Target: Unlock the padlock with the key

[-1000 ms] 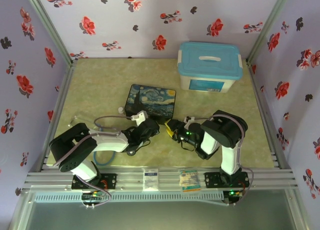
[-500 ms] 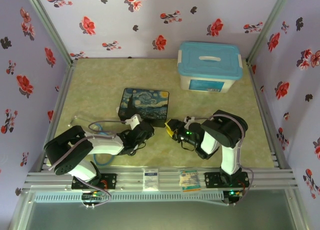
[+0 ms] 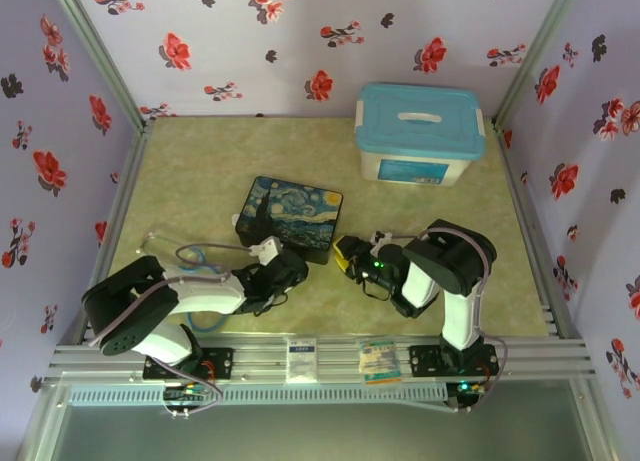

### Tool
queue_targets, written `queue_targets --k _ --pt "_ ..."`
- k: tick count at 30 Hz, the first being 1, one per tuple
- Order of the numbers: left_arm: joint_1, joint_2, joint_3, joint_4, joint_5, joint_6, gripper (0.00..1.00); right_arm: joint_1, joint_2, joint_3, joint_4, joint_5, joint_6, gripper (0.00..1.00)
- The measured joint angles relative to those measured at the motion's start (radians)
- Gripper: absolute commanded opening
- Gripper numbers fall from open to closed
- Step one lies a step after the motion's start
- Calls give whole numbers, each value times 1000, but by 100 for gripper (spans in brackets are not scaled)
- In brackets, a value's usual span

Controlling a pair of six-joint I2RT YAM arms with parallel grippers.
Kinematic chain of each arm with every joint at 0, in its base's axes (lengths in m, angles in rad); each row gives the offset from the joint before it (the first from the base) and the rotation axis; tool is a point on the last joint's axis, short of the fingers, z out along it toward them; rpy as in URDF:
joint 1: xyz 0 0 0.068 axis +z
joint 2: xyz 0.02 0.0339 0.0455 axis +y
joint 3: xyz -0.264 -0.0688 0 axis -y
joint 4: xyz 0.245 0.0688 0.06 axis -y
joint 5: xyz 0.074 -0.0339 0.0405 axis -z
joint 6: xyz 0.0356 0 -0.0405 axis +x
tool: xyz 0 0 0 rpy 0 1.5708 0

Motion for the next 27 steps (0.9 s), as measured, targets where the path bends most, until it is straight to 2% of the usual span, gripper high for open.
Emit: queue_targets --k 1,6,9,13,18,19,20,22,24,27 --pt "-2 -1 16 -44 -4 7 30 0 0 1 0 0 1 48" --pt "-6 35 131 -260 -38 63 30 0 4 5 1 5 3 48" --pt "-12 74 182 -319 -59 98 30 0 6 6 2 7 3 48" --pt "-24 98 203 -354 -73 135 20 0 14 6 10 8 3 47" --pt "-52 121 333 -526 -126 181 5 0 17 6 15 9 3 47" --pt "-60 121 361 -553 -140 190 7 0 17 6 15 9 3 47" --pt "-65 119 381 -568 -150 193 12 0 17 6 15 10 3 47" --pt "-71 105 390 -586 -156 205 30 0 17 6 15 10 3 47" --pt "-74 77 388 -610 -156 215 41 0 17 6 16 10 -1 47" --pt "-74 6 372 -626 -156 225 48 0 13 5 9 9 -37 47"
